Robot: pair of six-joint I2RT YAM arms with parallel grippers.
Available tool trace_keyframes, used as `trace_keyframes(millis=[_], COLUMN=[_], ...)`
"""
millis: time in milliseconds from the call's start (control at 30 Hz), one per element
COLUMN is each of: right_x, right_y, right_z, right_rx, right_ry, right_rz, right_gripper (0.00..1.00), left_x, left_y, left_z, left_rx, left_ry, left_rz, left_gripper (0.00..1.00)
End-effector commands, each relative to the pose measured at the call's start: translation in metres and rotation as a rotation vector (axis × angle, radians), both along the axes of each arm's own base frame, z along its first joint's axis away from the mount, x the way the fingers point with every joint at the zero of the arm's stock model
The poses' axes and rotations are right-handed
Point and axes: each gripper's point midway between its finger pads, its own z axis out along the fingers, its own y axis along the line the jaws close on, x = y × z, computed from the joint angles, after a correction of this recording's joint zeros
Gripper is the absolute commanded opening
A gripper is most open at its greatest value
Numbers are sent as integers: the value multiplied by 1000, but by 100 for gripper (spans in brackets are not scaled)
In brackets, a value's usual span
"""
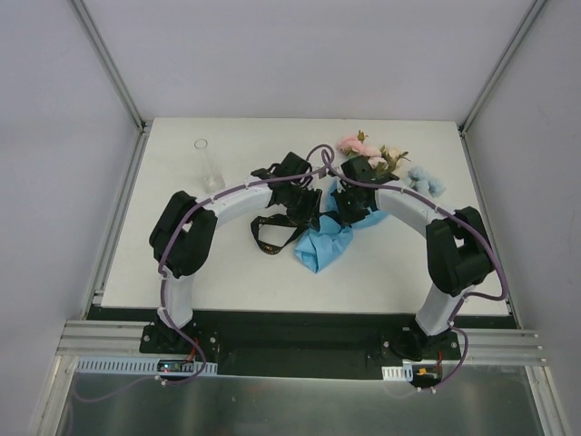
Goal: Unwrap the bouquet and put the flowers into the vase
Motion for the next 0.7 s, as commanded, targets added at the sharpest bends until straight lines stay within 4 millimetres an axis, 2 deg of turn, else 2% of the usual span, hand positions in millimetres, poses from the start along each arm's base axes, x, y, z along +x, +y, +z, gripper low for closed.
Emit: trace_keyframes(millis=[0,100,200,367,467,600,667], right_x=[-2,-4,-4,-12,-17,-13,-6], right_y=[4,4,-4,-4,-2,1,10], right_z=[33,50,59,60,64,83,96], right_rx=[70,97,92,119,155,245,325], right_ry=[-71,-104,-127,-123,-124,-150,-149], right_rz=[-24,-50,-96,-117,-125,-151,-161], right_gripper=[2,1,1,1,1,1,1], left_x=[-12,-17,-20,-21,-21,-21,-21], left_y=[3,3,7,12,12,12,12], left_z=[-17,-27,-32,-38,-39,-38,-38], left_rx=[66,90,108,131,134,126,122], left_ry=[26,36,42,45,40,42,43], left_rz=[10,6,16,33,40,42,42], left_gripper=[23,15,10,2,1,0,0])
